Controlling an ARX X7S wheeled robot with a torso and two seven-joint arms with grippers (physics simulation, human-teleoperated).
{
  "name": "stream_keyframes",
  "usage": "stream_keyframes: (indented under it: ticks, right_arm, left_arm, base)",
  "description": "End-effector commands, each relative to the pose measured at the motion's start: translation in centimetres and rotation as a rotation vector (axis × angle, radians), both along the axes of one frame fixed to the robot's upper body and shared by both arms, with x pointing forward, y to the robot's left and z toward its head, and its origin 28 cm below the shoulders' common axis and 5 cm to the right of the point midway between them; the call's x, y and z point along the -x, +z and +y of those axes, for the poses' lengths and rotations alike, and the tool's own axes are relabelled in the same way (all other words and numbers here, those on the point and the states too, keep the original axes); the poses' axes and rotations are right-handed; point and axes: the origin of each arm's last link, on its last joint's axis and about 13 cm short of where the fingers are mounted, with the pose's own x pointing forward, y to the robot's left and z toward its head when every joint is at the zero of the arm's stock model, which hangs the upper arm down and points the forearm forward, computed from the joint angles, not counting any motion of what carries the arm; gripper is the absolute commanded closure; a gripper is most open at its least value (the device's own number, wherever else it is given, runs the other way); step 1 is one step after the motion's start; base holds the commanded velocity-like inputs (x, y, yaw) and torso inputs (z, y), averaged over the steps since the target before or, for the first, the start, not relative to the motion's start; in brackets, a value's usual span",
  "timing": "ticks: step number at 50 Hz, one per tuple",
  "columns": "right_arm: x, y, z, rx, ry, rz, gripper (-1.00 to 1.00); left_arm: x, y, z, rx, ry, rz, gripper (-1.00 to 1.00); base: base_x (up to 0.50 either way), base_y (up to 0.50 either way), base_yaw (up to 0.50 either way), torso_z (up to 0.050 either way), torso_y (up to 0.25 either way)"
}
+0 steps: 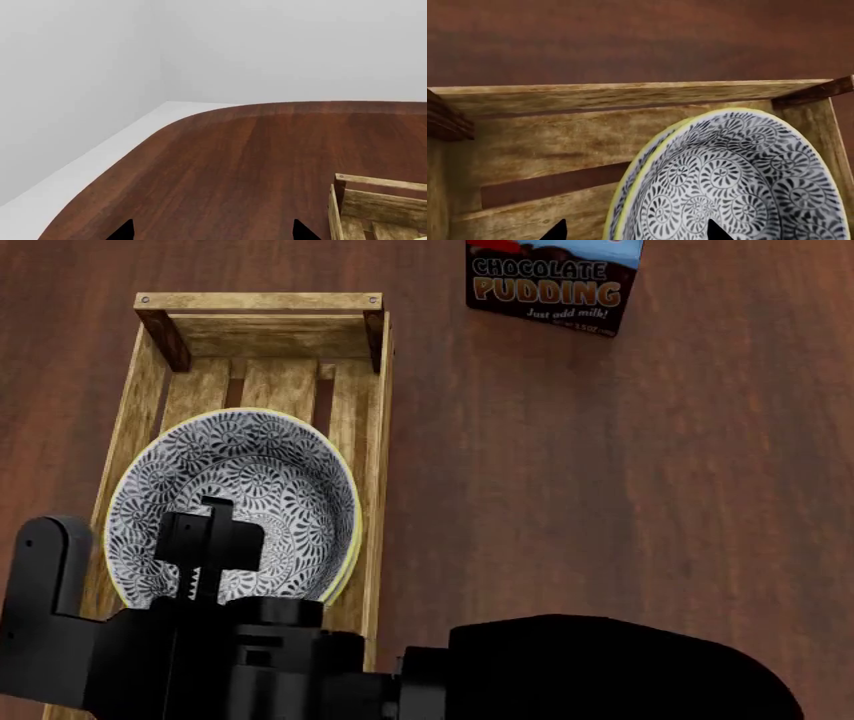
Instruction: Stack the left bowl on the right bowl and place them in the tray.
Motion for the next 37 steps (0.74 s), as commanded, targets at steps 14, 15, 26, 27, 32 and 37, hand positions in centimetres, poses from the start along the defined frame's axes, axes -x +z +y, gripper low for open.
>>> stream_keyframes:
  ticks: [14,15,26,27,32,37]
  right_arm:
    - [1.0,1.6,0.3,-0.036,-0.009,-0.018,-1.0]
    - [1.0,1.7,0.3,-0.037,-0.008,-0.021,-1.0]
    - [1.5,2.5,0.4,-0.054,-0.015,-0.041,-1.0]
    - [1.6,2.6,0.4,-0.055,-0.013,-0.042,-1.0]
    - [1.7,3.0,0.5,-0.073,-0.017,-0.053,-1.0]
    - [1.8,3.3,0.5,-0.085,-0.023,-0.065,-1.0]
  left_arm:
    - [0.0,0.0,0.0,0.0,0.003,0.001,-1.0]
    - [0.1,-0.1,0.0,0.0,0.004,0.001,-1.0]
    - [0.1,-0.1,0.1,0.002,0.007,0.001,-1.0]
    - [0.1,-0.1,0.1,0.002,0.007,0.002,-1.0]
    - [0.1,-0.1,0.1,0.001,0.006,0.002,-1.0]
    - [0.0,-0.1,0.1,0.0,0.006,0.002,-1.0]
  base:
    - [0.0,0.0,0.0,0.0,0.0]
    - [0.0,0.0,0.0,0.0,0.0]
    - [0.0,0.0,0.0,0.0,0.0]
    - [0.0,0.0,0.0,0.0,0.0]
    - [0.0,0.0,0.0,0.0,0.0]
    - [0.0,0.0,0.0,0.0,0.0]
